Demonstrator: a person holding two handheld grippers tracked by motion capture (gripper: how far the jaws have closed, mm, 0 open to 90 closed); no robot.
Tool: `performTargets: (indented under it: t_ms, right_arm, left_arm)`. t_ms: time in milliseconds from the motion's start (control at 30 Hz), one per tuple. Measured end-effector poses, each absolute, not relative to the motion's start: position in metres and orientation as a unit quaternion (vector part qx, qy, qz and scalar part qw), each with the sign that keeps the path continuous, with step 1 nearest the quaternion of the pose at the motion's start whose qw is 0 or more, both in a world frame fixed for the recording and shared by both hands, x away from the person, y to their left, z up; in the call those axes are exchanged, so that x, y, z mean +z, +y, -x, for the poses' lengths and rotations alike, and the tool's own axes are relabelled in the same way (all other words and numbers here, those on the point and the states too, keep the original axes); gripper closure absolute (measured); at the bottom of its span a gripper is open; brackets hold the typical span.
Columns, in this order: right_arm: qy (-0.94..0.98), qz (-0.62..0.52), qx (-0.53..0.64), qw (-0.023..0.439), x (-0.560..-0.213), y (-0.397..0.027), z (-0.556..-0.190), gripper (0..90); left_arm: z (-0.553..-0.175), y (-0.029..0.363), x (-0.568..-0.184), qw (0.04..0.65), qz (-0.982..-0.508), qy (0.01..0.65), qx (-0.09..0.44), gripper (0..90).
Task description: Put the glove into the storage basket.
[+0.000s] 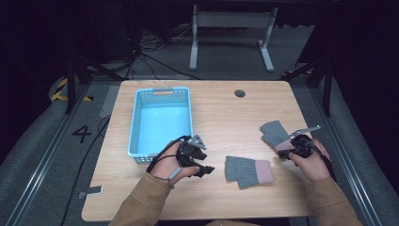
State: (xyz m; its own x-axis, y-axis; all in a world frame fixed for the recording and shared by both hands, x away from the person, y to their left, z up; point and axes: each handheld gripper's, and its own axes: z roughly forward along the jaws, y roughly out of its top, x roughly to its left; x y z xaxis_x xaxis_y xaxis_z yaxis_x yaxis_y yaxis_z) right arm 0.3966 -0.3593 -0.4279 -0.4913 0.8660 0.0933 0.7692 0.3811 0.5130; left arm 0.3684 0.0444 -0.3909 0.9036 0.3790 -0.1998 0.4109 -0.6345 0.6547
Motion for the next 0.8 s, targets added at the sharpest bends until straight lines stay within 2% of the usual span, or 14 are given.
performTargets:
  t_ms: [667, 800]
  right_arm:
    - [0.805, -0.522, 0.265, 0.093, -0.424, -0.386, -0.391, 89.8]
    - [0.804, -0.511, 0.287, 0.1, -0.413, -0.381, -0.391, 83.7]
  left_arm:
    - [-0.372, 0.04, -0.391, 0.372, -0.902, 0.217, -0.028, 43.6]
    - [-0.372, 0.043, -0.39, 0.374, -0.9, 0.223, -0.026, 43.6]
